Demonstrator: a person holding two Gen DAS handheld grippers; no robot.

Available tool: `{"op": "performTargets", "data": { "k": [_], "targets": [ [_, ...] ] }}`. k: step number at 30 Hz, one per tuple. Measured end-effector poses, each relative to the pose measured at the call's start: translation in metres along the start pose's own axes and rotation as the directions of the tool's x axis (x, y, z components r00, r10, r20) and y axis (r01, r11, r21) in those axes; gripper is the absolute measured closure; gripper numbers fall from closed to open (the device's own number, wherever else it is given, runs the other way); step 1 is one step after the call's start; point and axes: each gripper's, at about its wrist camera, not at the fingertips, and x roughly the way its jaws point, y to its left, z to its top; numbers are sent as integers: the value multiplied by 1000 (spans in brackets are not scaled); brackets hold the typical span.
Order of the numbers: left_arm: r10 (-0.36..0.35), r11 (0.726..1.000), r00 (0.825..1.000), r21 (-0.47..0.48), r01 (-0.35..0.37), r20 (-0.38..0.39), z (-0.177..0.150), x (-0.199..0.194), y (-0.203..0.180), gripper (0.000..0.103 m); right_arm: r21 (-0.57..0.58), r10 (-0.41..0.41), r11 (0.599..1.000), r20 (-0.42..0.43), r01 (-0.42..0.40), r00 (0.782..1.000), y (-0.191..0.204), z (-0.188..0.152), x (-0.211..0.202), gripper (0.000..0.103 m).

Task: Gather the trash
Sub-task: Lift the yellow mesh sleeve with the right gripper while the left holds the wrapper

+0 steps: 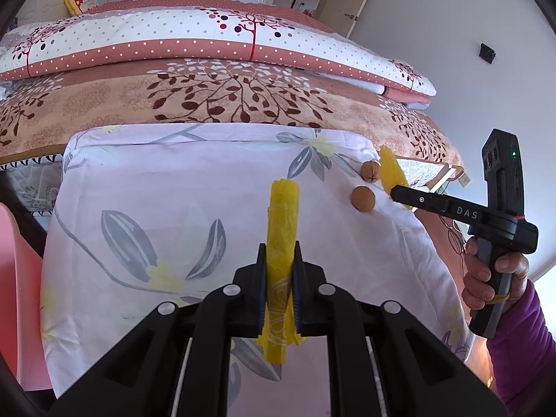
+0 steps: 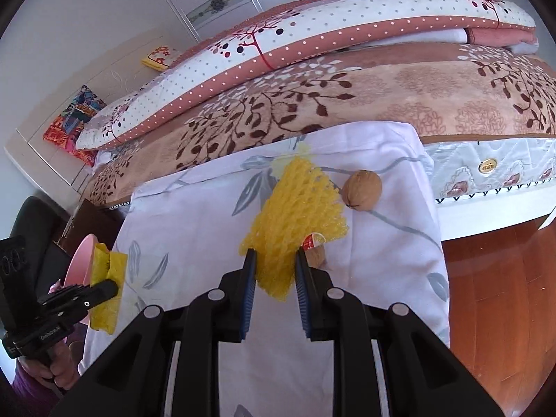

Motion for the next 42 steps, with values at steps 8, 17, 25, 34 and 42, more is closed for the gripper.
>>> {"op": "performTargets", "data": {
  "k": [8,17,25,34,42],
  "targets": [
    [0,1000,1000,3,0,7,-2,-3,1,92,4,-148,989,-9,148,989,-10,3,9,82],
    [7,1000,1000,-5,-7,5,-6,-7,5,92,-76,-86,994,-66,81,994,40,-9,46,81],
    [0,1000,1000,-16,0,17,-8,-13,10,92,-68,-157,985,41,160,987,21,25,11,81],
    [-7,1000,1000,-27,7,2,-7,-6,15,92,-96,-384,918,34,386,923,-42,72,39,81],
    [-8,999,1000,-38,9,8,-6,-7,18,92,-110,-310,947,-56,303,949,-45,70,70,82]
  ]
}}
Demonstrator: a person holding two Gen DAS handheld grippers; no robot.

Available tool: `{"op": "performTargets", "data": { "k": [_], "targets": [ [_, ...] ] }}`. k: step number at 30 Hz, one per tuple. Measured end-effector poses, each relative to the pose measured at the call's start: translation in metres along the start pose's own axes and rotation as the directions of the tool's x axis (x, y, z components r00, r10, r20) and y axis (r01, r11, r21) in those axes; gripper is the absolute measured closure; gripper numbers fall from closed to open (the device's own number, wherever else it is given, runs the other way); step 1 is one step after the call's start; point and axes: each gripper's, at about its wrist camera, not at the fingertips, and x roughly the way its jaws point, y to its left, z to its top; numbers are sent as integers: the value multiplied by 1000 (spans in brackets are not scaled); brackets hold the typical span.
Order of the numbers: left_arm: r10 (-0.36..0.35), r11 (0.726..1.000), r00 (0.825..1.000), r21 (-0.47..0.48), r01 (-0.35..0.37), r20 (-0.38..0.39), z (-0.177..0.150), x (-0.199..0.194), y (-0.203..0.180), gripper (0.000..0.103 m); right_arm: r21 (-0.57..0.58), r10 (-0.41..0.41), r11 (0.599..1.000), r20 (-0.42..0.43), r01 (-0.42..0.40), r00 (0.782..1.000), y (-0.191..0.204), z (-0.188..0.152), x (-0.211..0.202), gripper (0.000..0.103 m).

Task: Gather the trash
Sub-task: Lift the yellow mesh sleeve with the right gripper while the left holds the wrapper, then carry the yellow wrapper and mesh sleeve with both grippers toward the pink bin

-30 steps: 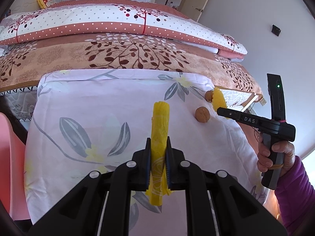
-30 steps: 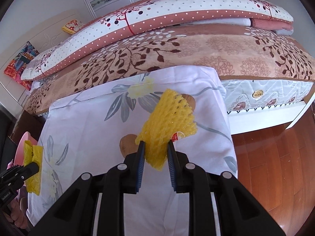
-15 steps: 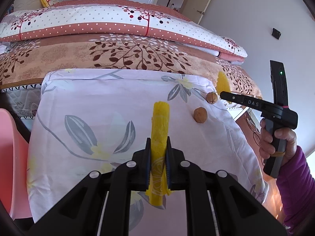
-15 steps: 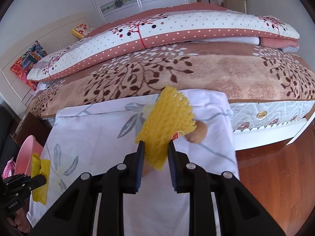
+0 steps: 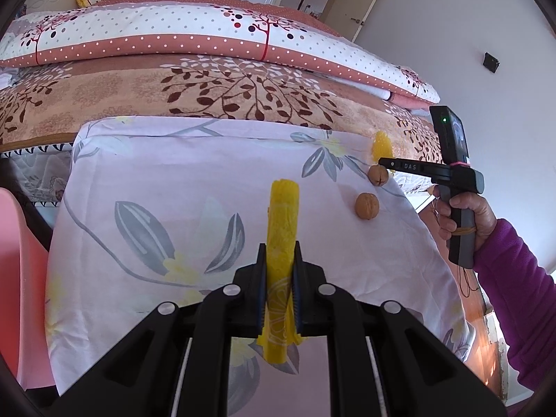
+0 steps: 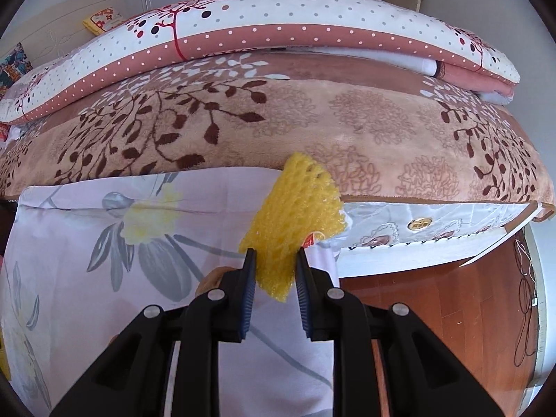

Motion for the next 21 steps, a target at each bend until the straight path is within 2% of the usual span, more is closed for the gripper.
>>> {"op": "performTargets", "data": {
  "k": [2,4,8,11,14,17,21],
  "targets": [
    [-7,1000,1000,0,7,1,0,0,-1,92,42,135,990,-15,-135,991,10,-9,-7,82],
    [-11,1000,1000,5,11,2,0,1,-3,92,45,239,970,-25,-238,971,27,-19,-17,82],
    [-16,1000,1000,22,16,2,-2,-1,-8,92,-31,294,955,-30,-295,955,67,-33,-33,82],
    [-20,999,1000,32,20,10,-4,-6,-12,92,-57,305,950,-24,-306,952,87,-40,-41,82],
    [-17,999,1000,36,16,24,-6,-13,-13,92,-75,287,955,11,-286,958,96,-44,-54,82],
    [-13,999,999,36,12,36,-8,-21,-12,92,-78,242,968,47,-238,969,87,-41,-66,82],
    [-11,999,999,36,9,44,-13,-27,-10,92,-83,149,986,47,-145,988,67,-43,-73,82]
  ]
}}
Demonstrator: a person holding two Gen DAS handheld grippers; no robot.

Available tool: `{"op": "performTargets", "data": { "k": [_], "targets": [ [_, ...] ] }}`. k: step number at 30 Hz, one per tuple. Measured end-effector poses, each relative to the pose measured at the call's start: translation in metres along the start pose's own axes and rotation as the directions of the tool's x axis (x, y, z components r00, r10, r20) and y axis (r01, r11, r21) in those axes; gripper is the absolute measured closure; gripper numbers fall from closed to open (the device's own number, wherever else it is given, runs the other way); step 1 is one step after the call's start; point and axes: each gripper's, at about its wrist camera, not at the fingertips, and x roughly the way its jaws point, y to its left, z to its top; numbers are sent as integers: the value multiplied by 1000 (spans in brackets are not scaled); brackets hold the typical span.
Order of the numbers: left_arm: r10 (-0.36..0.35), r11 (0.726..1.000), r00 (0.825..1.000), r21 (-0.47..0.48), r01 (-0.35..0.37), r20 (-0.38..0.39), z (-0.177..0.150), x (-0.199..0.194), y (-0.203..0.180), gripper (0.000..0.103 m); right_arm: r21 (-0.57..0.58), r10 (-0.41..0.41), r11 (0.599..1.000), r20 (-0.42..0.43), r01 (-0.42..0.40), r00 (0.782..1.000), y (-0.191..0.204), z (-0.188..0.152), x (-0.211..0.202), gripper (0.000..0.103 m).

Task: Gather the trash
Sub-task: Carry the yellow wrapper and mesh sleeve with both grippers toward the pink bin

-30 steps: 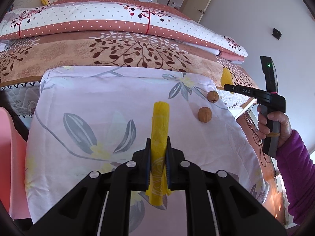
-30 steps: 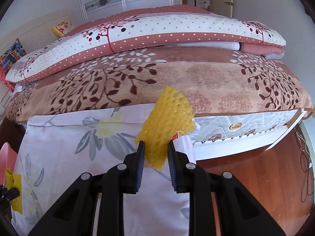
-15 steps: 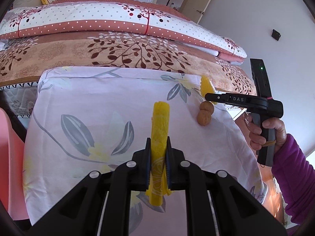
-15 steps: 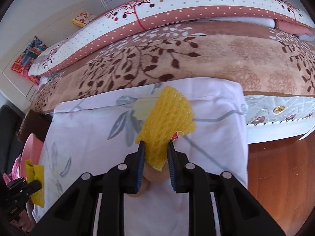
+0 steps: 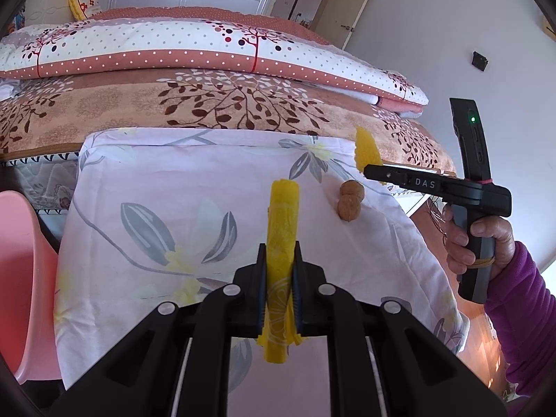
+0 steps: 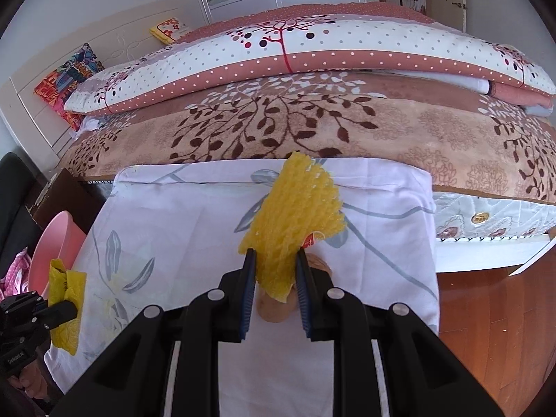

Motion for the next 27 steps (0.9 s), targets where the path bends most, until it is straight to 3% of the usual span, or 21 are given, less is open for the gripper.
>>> {"op": "performTargets", "data": {
  "k": [7,12,27],
  "targets": [
    [-9,1000,1000,16,9,2,-3,-3,-6,92,-24,-105,994,-75,103,992,-29,-22,11,82],
    [0,1000,1000,31,0,-11,-6,0,-10,92,-27,-136,991,-115,134,984,-41,-21,34,82],
    [212,977,977,31,-211,-11,-10,9,-9,92,-95,-42,995,-96,33,994,8,-15,50,82]
  ]
}}
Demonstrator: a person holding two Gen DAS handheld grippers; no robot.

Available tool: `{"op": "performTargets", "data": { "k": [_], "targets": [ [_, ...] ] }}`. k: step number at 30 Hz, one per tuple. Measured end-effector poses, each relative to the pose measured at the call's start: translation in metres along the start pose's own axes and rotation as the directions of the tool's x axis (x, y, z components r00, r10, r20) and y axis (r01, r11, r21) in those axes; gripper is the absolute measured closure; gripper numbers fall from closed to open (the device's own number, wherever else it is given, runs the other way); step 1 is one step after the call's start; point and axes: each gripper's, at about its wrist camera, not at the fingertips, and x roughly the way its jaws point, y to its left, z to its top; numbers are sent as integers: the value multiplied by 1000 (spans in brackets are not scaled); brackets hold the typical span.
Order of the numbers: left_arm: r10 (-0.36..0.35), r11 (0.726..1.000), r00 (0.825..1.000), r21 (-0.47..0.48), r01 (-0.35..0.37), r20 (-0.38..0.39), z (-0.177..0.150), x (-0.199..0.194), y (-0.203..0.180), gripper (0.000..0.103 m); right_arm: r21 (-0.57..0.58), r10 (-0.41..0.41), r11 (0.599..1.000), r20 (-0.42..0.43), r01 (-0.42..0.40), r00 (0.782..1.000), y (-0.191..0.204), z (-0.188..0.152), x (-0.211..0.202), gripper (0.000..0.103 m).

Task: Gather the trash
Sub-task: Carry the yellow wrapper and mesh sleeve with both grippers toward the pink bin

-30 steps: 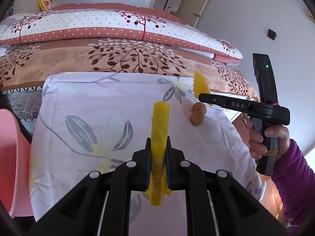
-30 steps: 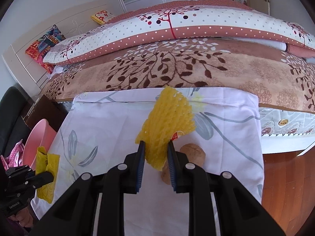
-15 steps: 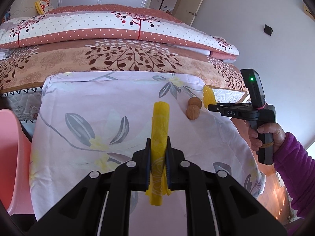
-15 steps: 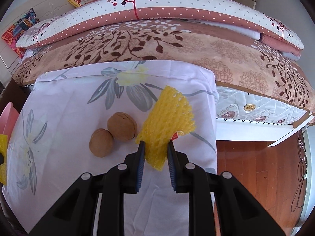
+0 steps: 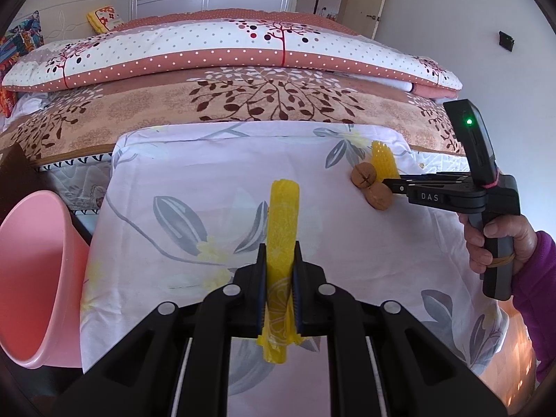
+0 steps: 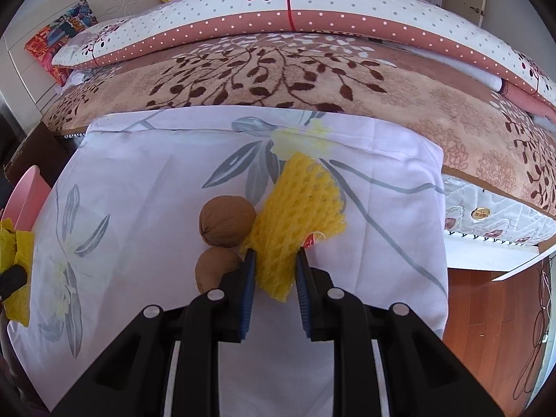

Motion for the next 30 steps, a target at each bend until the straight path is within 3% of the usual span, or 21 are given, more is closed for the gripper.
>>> {"op": "performTargets", "data": {
  "k": [12,19,30],
  "targets": [
    [45,999,998,-28,-44,33,-3,-11,5,92,25,-41,999,119,38,992,20,-20,-57,82],
    [51,999,995,-19,-50,84,-6,-30,7,92,-2,36,999,215,-37,976,64,-34,-102,82],
    [69,997,988,-41,-63,140,-14,-57,24,92,-37,123,992,242,-117,963,136,-63,-121,81]
  ]
}}
